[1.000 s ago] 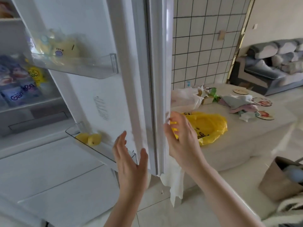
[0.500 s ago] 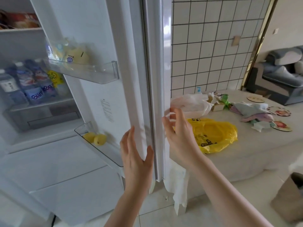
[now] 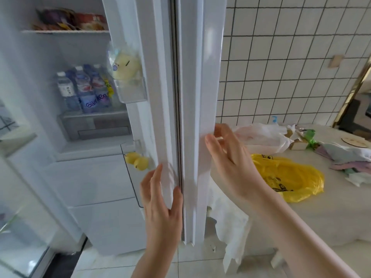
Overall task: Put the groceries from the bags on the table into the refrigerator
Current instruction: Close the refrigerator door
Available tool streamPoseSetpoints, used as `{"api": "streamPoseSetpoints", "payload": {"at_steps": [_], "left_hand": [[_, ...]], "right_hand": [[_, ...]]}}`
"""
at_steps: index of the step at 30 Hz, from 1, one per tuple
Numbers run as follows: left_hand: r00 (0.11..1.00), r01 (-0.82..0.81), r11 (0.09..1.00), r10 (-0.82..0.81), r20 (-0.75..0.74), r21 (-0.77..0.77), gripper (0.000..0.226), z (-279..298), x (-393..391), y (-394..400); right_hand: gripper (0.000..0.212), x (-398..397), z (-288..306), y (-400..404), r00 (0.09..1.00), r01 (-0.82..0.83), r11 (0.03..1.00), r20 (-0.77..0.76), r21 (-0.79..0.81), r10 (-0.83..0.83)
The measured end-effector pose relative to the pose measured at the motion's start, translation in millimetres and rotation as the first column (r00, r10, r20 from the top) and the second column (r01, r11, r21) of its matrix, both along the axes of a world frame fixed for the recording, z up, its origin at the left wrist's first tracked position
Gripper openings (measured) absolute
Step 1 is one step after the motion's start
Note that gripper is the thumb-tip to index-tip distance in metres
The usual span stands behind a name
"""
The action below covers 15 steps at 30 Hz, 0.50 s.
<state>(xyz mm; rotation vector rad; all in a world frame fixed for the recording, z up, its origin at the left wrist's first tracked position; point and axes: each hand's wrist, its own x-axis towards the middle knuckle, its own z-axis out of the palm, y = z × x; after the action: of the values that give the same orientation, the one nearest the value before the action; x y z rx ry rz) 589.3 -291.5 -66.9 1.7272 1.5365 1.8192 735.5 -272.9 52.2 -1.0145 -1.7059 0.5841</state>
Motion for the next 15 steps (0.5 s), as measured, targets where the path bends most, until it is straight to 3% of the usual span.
{"api": "streamPoseSetpoints", "payload": {"at_steps": [6,15], "left_hand": [[0.999,-0.031,0.999,0.030,0.032,0.035,0.049,4,-53,-17],[0.989,0.032,0.999,-0.030,0.144,-0.011,0.041,19,-157,-37]], "right_hand": [[0.017,-60,9,-10,0.994,-0.023,0.990,-0.098,0.136,0.036],[0.033,-170,7,-27,0.992,-0.066,0.982,-0.097,0.177,0.084]]}}
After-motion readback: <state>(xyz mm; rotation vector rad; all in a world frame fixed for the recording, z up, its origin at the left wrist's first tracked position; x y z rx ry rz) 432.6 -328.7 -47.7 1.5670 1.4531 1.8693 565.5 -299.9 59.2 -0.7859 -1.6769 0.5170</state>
